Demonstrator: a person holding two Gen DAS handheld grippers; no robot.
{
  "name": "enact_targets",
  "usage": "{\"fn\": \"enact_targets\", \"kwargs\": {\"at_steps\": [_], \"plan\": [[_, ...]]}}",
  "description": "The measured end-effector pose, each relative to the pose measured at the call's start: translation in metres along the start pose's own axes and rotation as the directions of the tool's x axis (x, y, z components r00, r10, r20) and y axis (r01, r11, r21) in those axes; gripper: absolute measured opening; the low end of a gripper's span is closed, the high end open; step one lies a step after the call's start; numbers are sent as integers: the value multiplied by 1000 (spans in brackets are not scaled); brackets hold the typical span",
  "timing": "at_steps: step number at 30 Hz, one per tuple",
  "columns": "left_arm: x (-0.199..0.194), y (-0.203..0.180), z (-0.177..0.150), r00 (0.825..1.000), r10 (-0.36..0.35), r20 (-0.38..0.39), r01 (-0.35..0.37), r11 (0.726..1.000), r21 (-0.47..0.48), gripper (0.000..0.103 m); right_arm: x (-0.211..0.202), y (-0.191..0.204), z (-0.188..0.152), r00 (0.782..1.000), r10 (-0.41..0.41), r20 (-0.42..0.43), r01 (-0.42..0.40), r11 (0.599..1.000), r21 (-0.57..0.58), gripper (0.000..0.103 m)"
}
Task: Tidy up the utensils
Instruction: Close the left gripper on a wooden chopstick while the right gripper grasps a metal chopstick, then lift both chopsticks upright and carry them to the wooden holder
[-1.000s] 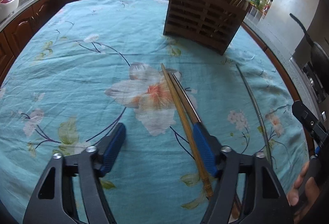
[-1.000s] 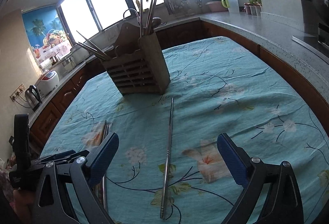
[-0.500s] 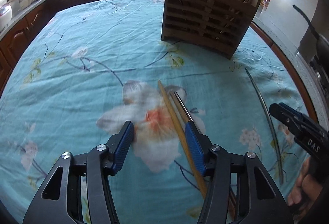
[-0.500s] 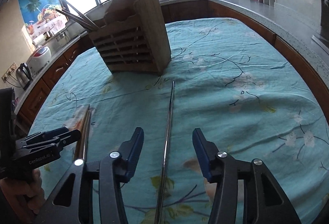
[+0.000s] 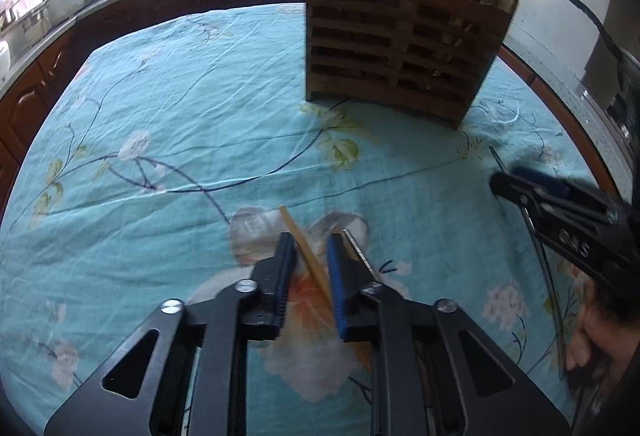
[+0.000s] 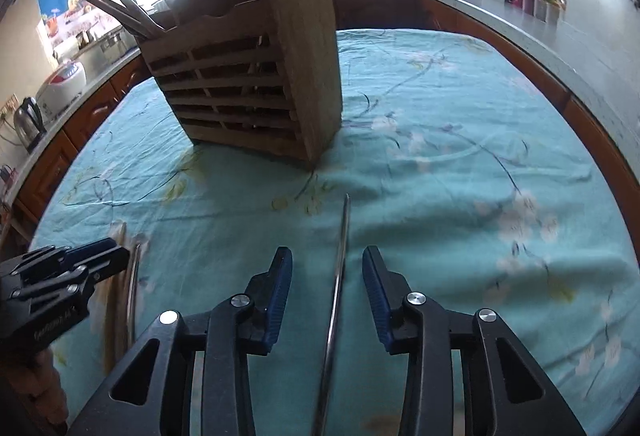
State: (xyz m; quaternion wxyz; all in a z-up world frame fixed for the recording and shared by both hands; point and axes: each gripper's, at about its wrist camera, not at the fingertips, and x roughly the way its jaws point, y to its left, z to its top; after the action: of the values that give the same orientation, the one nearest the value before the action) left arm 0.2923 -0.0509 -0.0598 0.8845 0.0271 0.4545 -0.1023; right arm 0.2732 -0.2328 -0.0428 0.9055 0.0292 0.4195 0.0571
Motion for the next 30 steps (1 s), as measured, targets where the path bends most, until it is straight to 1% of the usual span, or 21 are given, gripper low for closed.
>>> {"fn": "enact_targets", "kwargs": {"at_steps": [2, 3, 4, 6, 7, 10, 15, 22, 30], "plan": [[-1, -2, -1, 1000, -18, 3, 18, 1000, 8, 9, 5, 4, 4, 1000, -23, 5, 23, 999, -23, 31], [-1, -4, -2, 1000, -18, 5, 18, 1000, 13, 8, 7, 5, 5, 999, -33, 6, 33, 999, -32, 26], [-1, -5, -3, 1000, -18, 8, 18, 1000, 21, 6, 9, 5, 7, 999, -43, 5, 44, 998, -39, 17], [-2, -7, -3, 1000, -19, 10, 19, 999, 28, 5, 9, 3, 7, 999, -48, 8, 48, 998, -37, 8], [-2, -8, -4, 1000, -18, 11, 17, 999, 33, 5, 9, 3, 8, 999, -45, 8, 45, 998, -35, 6], [-5, -6, -4, 999, -45, 1, 45, 999, 17, 4, 7, 2, 6, 999, -37, 10, 37, 999, -27, 5], [-19, 9, -12, 994, -111, 7, 112, 992, -51, 4, -10, -1, -1, 999, 34, 33, -35, 999, 34, 4], [-60, 23, -14, 981, -177, 82, 186, 976, -112, 4, -56, -2, -5, 987, 117, 110, -125, 990, 71, 4], [-106, 28, -12, 963, -208, 173, 229, 967, -112, 4, -102, 3, -10, 970, 156, 187, -172, 982, 72, 4]]}}
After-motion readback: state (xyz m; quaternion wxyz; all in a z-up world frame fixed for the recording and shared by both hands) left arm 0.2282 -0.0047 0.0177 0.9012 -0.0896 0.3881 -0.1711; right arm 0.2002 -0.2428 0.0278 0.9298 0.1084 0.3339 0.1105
